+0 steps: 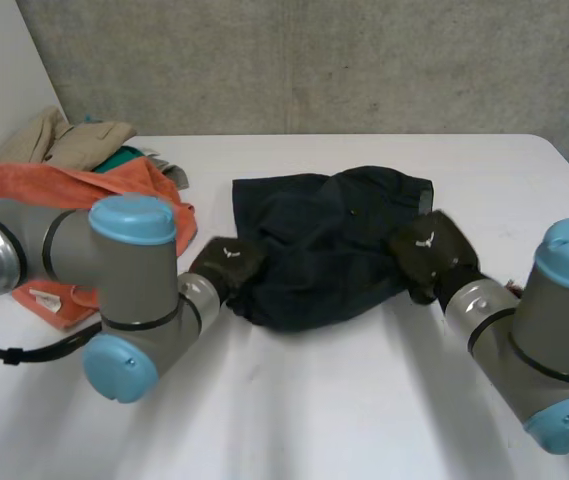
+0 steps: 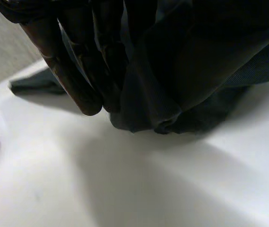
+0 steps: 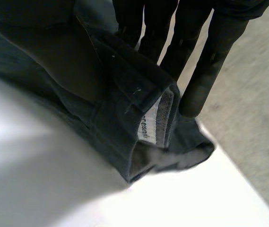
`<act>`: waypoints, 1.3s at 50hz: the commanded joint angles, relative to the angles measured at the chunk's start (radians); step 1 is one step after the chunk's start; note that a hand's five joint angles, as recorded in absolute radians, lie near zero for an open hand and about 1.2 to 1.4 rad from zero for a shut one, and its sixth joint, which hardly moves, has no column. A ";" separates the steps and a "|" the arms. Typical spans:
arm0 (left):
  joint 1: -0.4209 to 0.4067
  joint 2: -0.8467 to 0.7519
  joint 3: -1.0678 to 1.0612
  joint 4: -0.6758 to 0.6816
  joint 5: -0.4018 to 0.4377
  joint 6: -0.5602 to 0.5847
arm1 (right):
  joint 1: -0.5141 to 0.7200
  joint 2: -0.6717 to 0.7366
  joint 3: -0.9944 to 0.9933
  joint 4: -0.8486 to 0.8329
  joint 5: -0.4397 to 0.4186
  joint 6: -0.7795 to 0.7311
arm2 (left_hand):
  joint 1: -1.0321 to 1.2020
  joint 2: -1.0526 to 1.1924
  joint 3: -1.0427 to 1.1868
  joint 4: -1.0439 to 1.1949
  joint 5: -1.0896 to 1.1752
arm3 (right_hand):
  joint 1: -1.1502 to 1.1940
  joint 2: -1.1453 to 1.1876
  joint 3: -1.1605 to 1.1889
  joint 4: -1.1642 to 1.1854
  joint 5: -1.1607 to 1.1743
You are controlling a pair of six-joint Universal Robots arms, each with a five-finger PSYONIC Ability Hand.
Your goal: Fold the laundry.
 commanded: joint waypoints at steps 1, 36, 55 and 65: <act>0.019 0.159 0.069 -0.038 -0.092 -0.003 | -0.031 -0.176 -0.089 0.068 0.016 0.094 | 0.255 0.209 0.220 0.207 0.234 | 0.297 0.225 0.216 0.204 0.231; 0.192 0.043 0.478 0.123 0.015 -0.012 | 0.005 0.233 -0.747 0.058 0.263 0.309 | -0.288 -0.334 -0.324 -0.336 -0.309 | -0.127 -0.200 -0.208 -0.220 -0.194; 0.157 0.378 -0.050 -0.049 -0.071 0.158 | 0.033 0.040 -0.390 0.502 0.110 0.148 | -0.966 -1.012 -1.002 -1.015 -0.987 | -0.924 -0.997 -1.005 -1.017 -0.991; 0.053 0.673 -0.646 0.030 -0.041 0.350 | -0.155 -0.164 0.001 0.575 -0.204 0.021 | -0.561 -0.607 -0.597 -0.609 -0.582 | -0.435 -0.507 -0.515 -0.527 -0.501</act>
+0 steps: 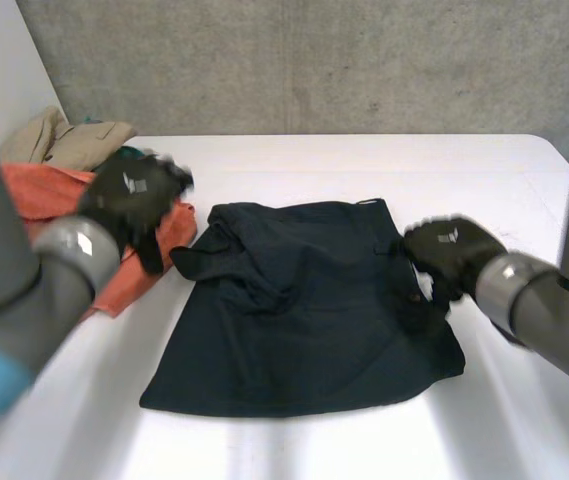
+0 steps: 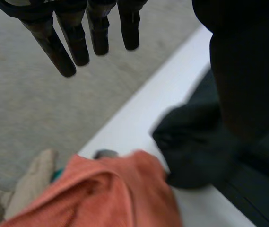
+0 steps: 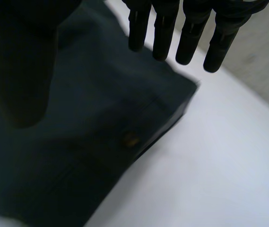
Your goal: Fold the laundry.
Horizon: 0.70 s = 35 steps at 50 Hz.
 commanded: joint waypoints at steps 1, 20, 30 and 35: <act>-0.090 0.169 -0.391 0.045 0.019 0.097 | -0.149 -0.110 0.255 -0.015 -0.238 -0.157 | 0.407 0.416 0.416 0.418 0.414 | 0.336 0.352 0.336 0.340 0.332; -0.067 -0.004 -0.430 0.101 0.023 0.053 | -0.252 -0.043 0.441 -0.258 -0.445 -0.271 | 0.218 0.226 0.226 0.228 0.224 | 0.172 0.188 0.173 0.176 0.168; -0.090 -0.141 -0.378 0.200 -0.007 0.152 | -0.212 0.022 0.458 -0.464 -0.434 -0.280 | 0.238 0.247 0.247 0.248 0.245 | 0.448 0.463 0.448 0.451 0.443; -0.107 -0.195 -0.352 0.308 -0.045 0.220 | -0.180 0.037 0.458 -0.558 -0.387 -0.283 | 0.723 0.732 0.732 0.734 0.730 | 0.997 1.013 0.998 1.001 0.993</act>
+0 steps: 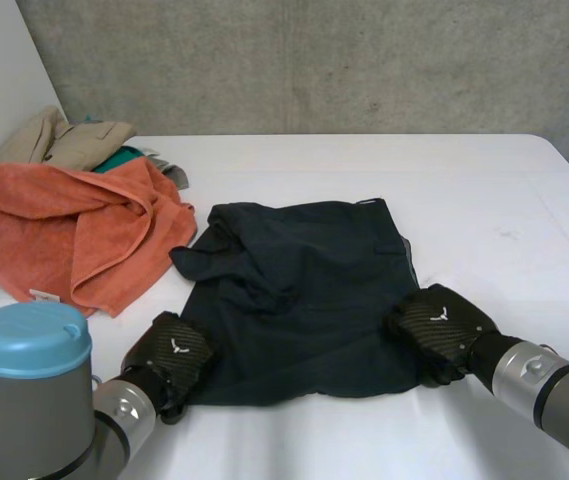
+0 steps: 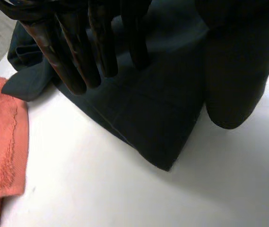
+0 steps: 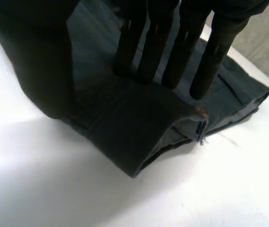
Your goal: Fold the laundry.
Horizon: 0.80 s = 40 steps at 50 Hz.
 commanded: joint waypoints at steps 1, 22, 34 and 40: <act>-0.022 -0.073 0.035 0.136 -0.050 0.091 | 0.041 0.021 0.001 -0.122 0.057 -0.003 | 0.642 0.644 0.644 0.656 0.658 | 0.688 0.686 0.689 0.691 0.690; -0.022 0.406 0.264 -0.279 -0.049 -0.036 | 0.047 -0.298 -0.419 0.645 0.309 0.046 | 0.880 0.883 0.882 0.895 0.897 | 0.688 0.687 0.689 0.691 0.690; 0.036 0.175 0.485 -0.525 0.003 -0.064 | 0.119 -0.020 -0.692 0.945 0.358 -0.080 | 0.880 0.883 0.882 0.895 0.897 | 0.688 0.687 0.689 0.691 0.690; 0.061 -0.035 0.792 -0.412 -0.044 -0.036 | 0.188 0.162 -0.952 0.758 0.494 0.042 | 0.880 0.883 0.882 0.895 0.897 | 0.688 0.687 0.689 0.691 0.690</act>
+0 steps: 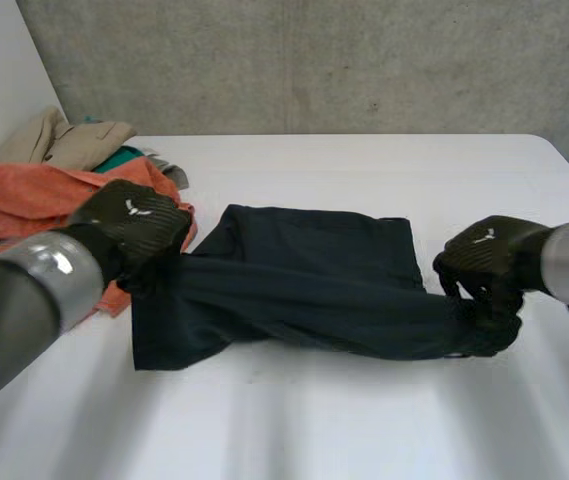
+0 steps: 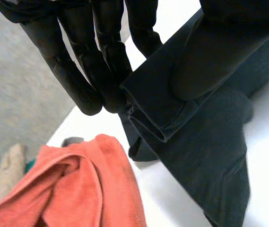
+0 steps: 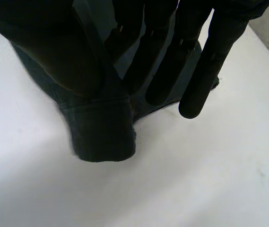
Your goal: Fold the laundry.
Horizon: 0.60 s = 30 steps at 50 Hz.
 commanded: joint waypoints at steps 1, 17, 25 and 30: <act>0.027 -0.224 0.321 0.141 -0.041 0.026 | 0.074 0.181 -0.277 -0.214 0.140 0.127 | 0.275 0.205 0.213 0.203 0.228 | 0.289 0.230 0.214 0.203 0.244; 0.056 -0.138 0.417 0.658 0.040 -0.137 | 0.078 0.018 -0.314 -0.960 0.159 0.427 | 0.275 0.205 0.213 0.203 0.228 | 0.289 0.230 0.214 0.203 0.244; 0.070 -0.114 0.184 0.615 0.032 -0.166 | 0.083 0.066 -0.146 -0.889 0.107 0.412 | 0.275 0.205 0.213 0.203 0.228 | 0.289 0.230 0.214 0.203 0.244; 0.051 -0.140 0.008 0.618 0.058 -0.174 | 0.072 0.118 -0.001 -0.891 0.094 0.369 | 0.275 0.205 0.213 0.203 0.228 | 0.289 0.230 0.214 0.203 0.244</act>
